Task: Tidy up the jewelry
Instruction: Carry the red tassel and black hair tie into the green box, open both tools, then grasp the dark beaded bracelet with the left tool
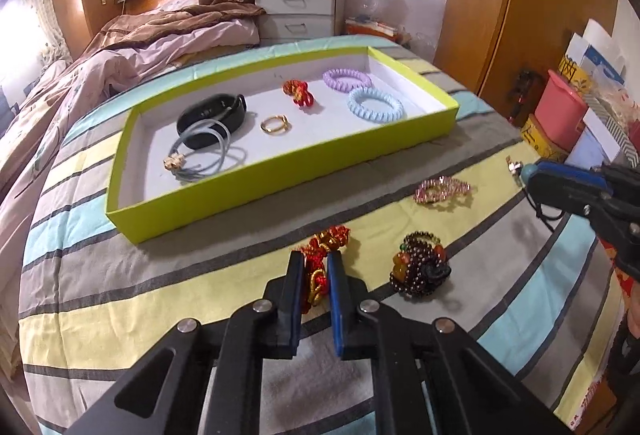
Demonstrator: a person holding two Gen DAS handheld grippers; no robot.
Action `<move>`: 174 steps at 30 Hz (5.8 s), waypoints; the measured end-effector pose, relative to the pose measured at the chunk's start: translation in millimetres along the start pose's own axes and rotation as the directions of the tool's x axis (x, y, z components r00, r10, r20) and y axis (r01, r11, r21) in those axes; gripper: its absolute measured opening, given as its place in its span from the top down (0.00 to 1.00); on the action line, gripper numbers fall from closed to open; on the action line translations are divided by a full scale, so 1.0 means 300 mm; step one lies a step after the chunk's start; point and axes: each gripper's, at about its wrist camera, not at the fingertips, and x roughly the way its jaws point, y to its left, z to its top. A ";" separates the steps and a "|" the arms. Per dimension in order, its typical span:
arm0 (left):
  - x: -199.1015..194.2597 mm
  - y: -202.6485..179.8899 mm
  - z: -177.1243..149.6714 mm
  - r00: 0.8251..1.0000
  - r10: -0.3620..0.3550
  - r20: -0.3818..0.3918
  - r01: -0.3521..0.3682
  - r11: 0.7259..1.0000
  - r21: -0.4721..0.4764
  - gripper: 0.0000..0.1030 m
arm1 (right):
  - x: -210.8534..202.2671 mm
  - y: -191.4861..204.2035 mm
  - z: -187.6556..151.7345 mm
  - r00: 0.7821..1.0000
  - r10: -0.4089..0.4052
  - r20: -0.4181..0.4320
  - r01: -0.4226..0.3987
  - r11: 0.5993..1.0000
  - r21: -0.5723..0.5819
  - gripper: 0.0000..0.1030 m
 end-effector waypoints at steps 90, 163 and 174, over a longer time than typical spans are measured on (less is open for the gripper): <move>0.060 0.336 0.186 0.999 0.002 0.047 0.005 0.988 -0.152 0.82 | 0.489 0.097 0.299 0.979 0.059 -0.197 -0.082 0.991 -0.109 0.76; 0.027 -0.129 -0.001 0.999 -0.032 -0.022 0.031 0.999 -0.011 0.59 | 0.023 -0.151 -0.022 1.000 -0.027 -0.005 0.028 0.994 0.104 0.42; 0.001 -0.045 -0.022 1.000 -0.027 -0.015 0.026 0.998 -0.065 0.70 | 0.149 -0.118 0.028 0.993 0.067 -0.098 -0.065 0.998 0.023 0.42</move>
